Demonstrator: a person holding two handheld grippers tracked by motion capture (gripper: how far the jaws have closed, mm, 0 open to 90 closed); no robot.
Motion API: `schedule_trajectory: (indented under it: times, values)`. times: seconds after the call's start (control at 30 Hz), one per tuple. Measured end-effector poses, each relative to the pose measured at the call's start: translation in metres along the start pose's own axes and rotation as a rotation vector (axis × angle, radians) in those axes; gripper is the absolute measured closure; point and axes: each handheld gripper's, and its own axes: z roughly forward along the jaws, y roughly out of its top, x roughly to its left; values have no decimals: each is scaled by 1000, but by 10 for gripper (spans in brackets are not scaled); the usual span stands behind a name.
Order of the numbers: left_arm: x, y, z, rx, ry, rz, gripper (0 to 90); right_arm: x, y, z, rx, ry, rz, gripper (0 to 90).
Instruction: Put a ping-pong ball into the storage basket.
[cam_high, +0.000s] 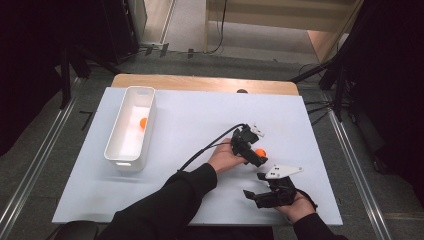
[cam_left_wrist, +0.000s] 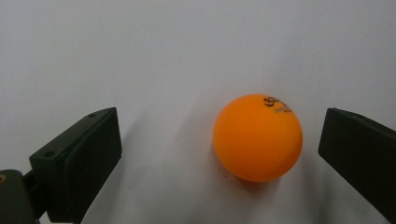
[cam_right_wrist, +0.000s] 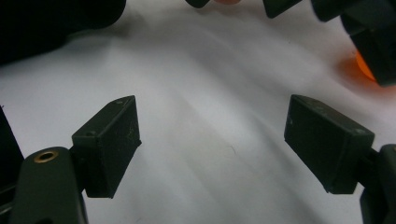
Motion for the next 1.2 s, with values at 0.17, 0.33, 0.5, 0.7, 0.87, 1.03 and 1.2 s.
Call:
schedule_trajectory:
  times: [0.17,0.33,0.5,0.7,0.87,1.03,1.2]
  values:
    - [0,-4,2,0,12,8,32,0,0,0,3,0,1,168]
    - [-3,-6,3,10,32,46,44,0,0,0,3,0,1,168]
    - [-5,-8,4,7,50,61,44,0,0,0,3,-1,1,168]
    - [-7,-11,5,-6,72,89,65,1,0,0,4,-1,0,168]
    - [-9,-10,5,7,89,112,66,0,0,1,6,-2,-7,168]
    - [-9,-11,5,11,94,114,66,0,0,1,8,-1,-5,168]
    - [-10,-11,5,5,91,120,76,1,0,1,9,1,-5,168]
